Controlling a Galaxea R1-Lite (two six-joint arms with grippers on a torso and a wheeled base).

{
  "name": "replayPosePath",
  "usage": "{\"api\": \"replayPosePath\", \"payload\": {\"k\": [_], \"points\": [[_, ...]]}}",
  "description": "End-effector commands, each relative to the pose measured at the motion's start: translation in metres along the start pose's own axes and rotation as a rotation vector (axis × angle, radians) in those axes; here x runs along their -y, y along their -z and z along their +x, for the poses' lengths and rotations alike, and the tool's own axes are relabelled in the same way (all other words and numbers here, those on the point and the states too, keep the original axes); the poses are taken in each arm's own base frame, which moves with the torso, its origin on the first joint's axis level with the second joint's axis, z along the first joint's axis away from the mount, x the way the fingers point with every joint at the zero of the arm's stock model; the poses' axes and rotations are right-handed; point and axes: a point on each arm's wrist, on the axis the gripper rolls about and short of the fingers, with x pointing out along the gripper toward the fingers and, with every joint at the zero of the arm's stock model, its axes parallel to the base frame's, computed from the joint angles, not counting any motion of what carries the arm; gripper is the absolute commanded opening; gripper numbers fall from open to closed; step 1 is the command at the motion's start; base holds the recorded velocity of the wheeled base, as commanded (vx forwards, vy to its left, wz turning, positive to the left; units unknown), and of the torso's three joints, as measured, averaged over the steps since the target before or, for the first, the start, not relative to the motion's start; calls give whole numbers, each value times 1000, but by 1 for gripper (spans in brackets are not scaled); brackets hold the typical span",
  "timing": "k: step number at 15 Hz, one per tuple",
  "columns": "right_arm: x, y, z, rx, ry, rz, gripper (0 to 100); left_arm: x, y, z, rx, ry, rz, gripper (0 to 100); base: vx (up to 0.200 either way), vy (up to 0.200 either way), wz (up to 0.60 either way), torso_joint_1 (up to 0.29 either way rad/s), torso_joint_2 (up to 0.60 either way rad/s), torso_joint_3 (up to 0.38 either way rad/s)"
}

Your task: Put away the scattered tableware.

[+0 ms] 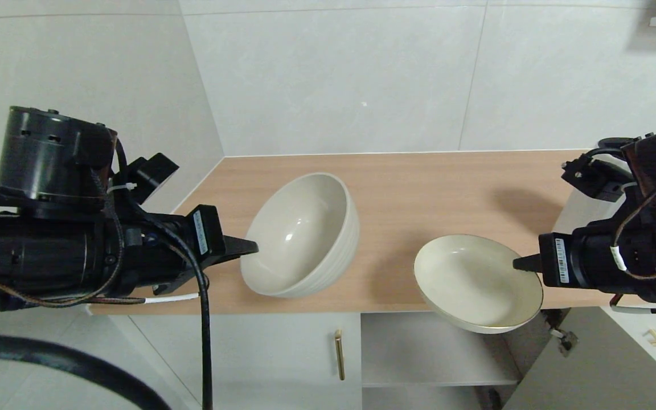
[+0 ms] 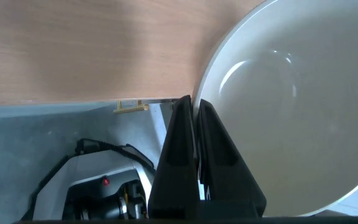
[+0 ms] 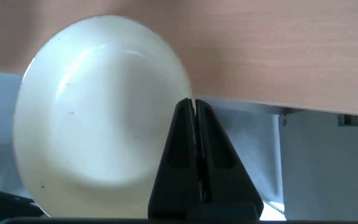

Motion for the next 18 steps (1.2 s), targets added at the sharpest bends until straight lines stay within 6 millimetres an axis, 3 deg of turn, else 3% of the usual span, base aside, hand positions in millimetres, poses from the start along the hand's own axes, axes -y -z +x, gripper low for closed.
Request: {"api": "replayPosePath", "payload": {"k": [1,6,18], "points": [[-1,3,-3,14,-13,-6,0,1,0,-1,4,4,2,0,0,0,0,0,0,0],[-2,3,2,7,-11,-11,0,-1,0,3,-7,-5,0,0,-200,0,0,2,6,0],[-3,6,15,-30,7,-21,0,-1,1,6,-17,-8,20,0,0,0,0,0,0,0]]}}
